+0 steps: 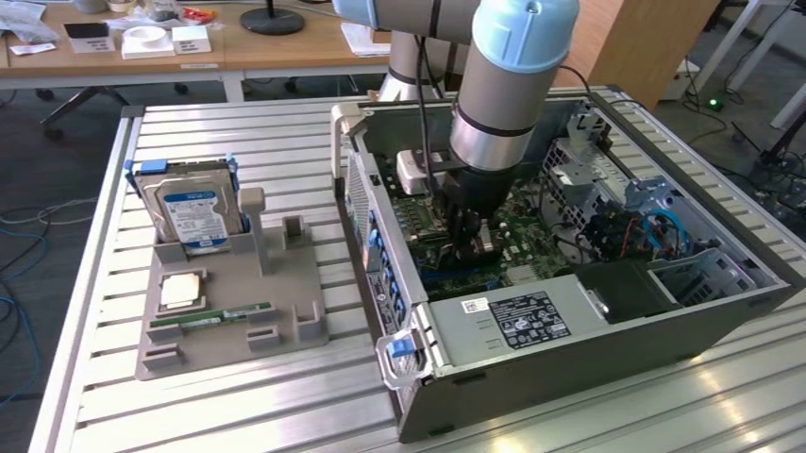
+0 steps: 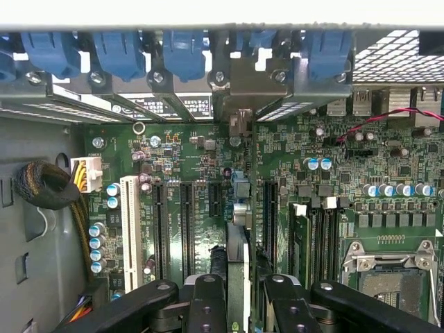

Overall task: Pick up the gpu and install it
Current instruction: 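Insert the gpu into the slot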

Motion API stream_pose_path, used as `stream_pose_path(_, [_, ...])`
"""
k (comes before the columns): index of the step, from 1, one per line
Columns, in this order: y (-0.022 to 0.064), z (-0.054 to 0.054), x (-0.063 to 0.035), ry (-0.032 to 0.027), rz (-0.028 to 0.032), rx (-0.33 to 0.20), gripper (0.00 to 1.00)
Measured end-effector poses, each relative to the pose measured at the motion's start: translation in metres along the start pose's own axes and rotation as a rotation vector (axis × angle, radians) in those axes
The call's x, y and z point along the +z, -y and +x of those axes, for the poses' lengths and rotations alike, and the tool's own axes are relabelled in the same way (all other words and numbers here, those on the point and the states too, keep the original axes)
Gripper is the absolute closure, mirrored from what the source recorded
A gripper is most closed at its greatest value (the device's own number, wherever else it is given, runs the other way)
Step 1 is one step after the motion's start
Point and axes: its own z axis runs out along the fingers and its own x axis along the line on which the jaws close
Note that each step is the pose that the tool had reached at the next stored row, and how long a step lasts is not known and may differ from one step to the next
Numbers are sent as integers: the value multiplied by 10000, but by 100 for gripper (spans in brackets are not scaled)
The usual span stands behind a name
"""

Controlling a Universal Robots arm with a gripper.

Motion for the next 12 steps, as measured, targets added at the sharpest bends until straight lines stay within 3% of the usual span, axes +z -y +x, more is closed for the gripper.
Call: stream_pose_path(12, [-2, 0, 3, -2, -3, 2, 74])
